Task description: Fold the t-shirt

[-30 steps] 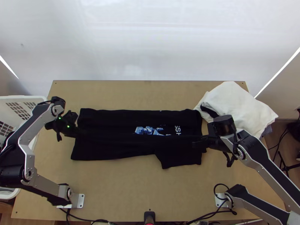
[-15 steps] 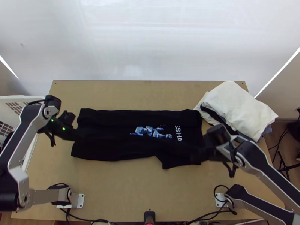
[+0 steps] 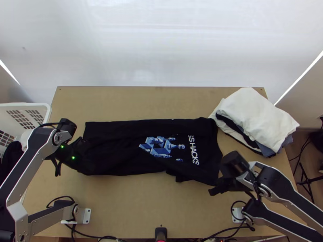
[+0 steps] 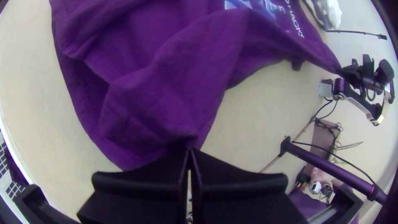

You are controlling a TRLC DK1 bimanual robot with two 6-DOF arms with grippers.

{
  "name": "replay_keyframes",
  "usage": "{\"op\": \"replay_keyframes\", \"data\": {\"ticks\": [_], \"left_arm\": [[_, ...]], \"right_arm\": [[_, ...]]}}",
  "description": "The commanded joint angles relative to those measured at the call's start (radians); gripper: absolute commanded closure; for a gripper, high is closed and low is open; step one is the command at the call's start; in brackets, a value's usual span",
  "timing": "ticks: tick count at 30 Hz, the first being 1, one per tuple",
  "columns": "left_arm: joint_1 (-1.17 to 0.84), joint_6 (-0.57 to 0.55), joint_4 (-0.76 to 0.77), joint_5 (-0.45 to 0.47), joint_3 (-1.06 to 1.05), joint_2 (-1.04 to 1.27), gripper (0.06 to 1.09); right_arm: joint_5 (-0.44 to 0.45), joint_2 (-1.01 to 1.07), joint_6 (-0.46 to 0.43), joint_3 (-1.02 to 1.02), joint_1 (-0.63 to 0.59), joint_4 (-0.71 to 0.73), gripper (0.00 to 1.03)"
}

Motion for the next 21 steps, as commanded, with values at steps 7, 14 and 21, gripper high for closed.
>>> {"op": "replay_keyframes", "data": {"ticks": [7,14,21], "left_arm": [[0.151,0.163,0.005,-0.027,-0.035,0.096,1.05],[0.128,0.166,0.044,-0.013,-0.056,0.087,0.2],[0.208,0.145,0.113,0.03,-0.043,0.064,0.98]], "right_arm": [[0.003,-0.04,-0.074,0.019,-0.171,-0.017,0.99],[0.001,-0.036,-0.067,0.043,-0.163,-0.017,0.99],[0.003,-0.034,-0.068,0.065,-0.163,-0.026,0.99]]}}
